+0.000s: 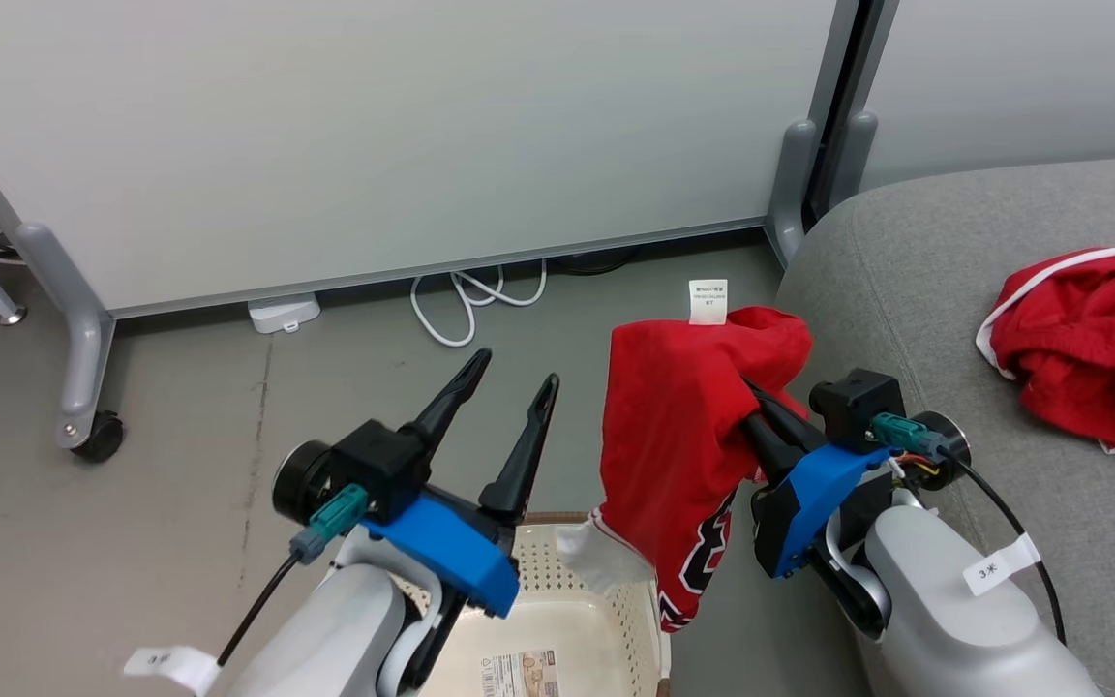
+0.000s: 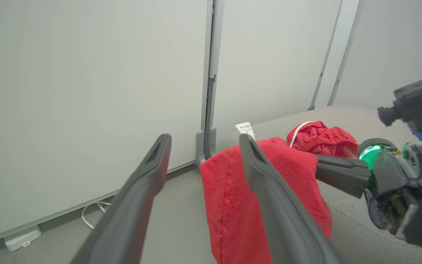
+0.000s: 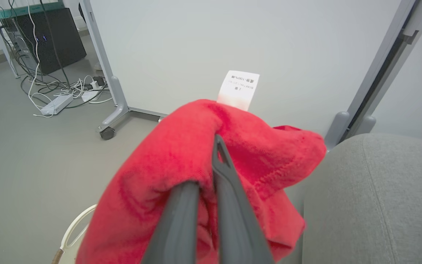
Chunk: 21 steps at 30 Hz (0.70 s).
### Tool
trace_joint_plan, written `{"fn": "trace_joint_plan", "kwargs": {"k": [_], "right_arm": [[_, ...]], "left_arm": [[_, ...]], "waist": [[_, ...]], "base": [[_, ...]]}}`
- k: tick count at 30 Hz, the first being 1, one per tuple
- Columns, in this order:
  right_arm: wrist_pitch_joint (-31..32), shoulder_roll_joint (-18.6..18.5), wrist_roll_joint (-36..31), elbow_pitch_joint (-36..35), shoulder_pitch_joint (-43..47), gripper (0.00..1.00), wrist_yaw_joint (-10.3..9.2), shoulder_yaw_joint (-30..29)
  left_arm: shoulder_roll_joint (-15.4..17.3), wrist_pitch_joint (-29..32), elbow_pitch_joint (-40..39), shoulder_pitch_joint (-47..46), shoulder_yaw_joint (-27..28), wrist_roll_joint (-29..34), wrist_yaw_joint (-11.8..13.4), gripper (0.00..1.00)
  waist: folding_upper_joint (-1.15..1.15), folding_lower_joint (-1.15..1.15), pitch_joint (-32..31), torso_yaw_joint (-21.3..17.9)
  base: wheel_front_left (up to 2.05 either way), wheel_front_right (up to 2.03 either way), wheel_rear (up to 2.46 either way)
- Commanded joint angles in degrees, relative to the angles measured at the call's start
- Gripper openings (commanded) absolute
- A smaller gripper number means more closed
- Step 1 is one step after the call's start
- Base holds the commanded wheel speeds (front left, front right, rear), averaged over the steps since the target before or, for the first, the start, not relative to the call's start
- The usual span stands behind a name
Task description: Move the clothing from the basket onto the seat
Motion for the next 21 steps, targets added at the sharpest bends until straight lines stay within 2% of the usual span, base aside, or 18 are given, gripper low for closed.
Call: {"fn": "trace_joint_plan", "kwargs": {"k": [1,6,13,21], "right_arm": [[-0.22,-0.18,0.13,-0.31,0.66,0.0,0.02,-0.1],[0.06,-0.34,-0.03,-1.12,1.38,0.0,0.02,-0.57],[0.34,-0.48,-0.44,-2.25,2.26,0.0,0.02,-1.39],[0.86,-0.12,-0.85,-3.93,2.68,0.0,0.02,-1.88]], "left_arm": [[0.2,-0.27,-0.48,0.71,0.47,0.69,0.18,1.0],[0.6,-0.27,-3.62,7.55,5.89,6.15,-0.68,1.0],[-0.19,-0.27,-5.77,13.68,12.19,10.4,-2.02,1.0],[-1.75,-0.27,-6.01,15.24,15.32,13.06,-2.87,1.0]], "waist": [[0.0,0.0,0.0,-0.1],[0.0,0.0,0.03,-0.72],[0.0,0.0,0.11,-1.45],[0.0,0.0,0.83,-3.6]], "base": [[0.0,0.0,0.0],[0.0,0.0,0.0],[0.0,0.0,0.0],[0.0,0.0,0.0]]}}
